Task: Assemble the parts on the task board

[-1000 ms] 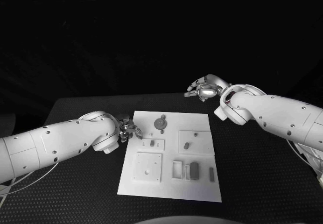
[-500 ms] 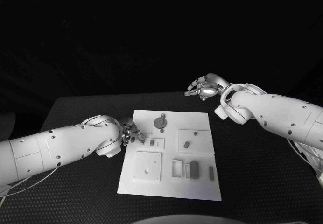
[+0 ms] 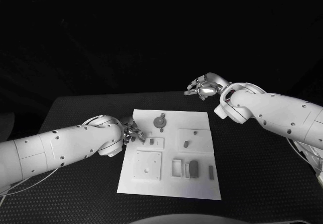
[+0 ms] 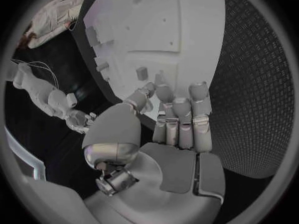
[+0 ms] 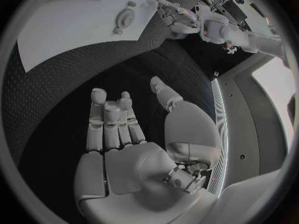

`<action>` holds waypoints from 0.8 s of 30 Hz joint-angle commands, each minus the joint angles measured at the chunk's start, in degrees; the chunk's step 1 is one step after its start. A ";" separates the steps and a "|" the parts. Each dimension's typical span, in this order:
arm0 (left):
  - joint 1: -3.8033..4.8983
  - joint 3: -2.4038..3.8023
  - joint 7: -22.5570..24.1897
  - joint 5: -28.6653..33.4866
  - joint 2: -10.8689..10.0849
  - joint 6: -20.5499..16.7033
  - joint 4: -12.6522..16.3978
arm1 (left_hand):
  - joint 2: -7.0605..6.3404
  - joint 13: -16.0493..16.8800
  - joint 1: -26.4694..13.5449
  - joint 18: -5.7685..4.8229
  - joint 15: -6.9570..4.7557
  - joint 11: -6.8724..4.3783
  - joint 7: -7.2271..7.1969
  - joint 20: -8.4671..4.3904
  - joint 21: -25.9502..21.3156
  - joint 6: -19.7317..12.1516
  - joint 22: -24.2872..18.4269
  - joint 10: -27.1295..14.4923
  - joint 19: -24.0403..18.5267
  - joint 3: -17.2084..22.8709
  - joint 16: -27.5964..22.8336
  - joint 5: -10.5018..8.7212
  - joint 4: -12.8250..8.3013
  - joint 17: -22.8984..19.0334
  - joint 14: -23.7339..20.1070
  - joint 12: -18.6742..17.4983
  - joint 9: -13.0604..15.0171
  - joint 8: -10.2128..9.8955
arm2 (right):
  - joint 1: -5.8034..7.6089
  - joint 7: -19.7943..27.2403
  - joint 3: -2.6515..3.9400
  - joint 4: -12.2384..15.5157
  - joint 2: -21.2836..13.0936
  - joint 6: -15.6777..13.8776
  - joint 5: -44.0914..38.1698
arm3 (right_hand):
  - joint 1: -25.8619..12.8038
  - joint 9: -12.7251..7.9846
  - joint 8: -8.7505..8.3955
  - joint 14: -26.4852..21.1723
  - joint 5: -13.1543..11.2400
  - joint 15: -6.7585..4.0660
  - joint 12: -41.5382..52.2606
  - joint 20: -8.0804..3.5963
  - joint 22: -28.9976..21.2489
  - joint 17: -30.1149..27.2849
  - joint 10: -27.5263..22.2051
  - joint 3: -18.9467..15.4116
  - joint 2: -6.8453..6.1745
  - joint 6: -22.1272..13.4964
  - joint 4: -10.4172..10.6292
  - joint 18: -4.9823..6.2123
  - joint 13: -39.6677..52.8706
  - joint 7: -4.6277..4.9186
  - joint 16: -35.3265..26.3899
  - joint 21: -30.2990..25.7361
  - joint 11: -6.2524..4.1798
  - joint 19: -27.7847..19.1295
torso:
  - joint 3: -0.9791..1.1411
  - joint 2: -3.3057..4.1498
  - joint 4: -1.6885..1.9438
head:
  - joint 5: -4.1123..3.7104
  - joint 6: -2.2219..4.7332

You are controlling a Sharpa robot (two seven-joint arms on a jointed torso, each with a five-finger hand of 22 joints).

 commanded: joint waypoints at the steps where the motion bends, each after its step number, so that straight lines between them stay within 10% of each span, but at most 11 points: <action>1: -0.02 0.01 -0.26 -0.95 0.11 0.34 -0.04 | 0.83 -0.08 0.87 1.54 -2.34 -0.42 -0.01 -1.40 0.37 0.59 1.16 0.86 1.77 2.72 0.19 0.25 -2.48 0.09 1.94 0.26 7.34 4.74 | -0.01 0.27 0.03 0.08 -0.02 0.57 0.00 | -0.44 -0.07 -0.25 -0.47 0.18 0.08 0.37 0.04 0.70 -0.07 -0.31 -0.01 0.18 0.05 0.34 0.66 -0.06 0.39 0.31 -0.36 0.05 -0.06 | -0.03 -0.01 0.04 | -0.09 -0.11; 24: -0.73 -0.05 -0.60 -2.30 0.57 1.76 -0.45 | 0.83 -0.13 0.80 1.48 -2.35 -0.43 -0.01 -1.37 0.41 0.54 1.14 0.87 1.79 2.77 0.16 0.24 -2.46 0.10 1.96 0.27 7.38 4.71 | -0.01 0.24 0.03 0.11 -0.07 0.57 -0.01 | -0.44 -0.07 -0.25 -0.48 0.18 0.08 0.40 0.04 0.70 -0.10 -0.32 0.00 0.19 0.04 0.35 0.66 -0.11 0.39 0.33 -0.36 0.05 -0.06 | -0.05 -0.03 0.02 | -0.15 -0.40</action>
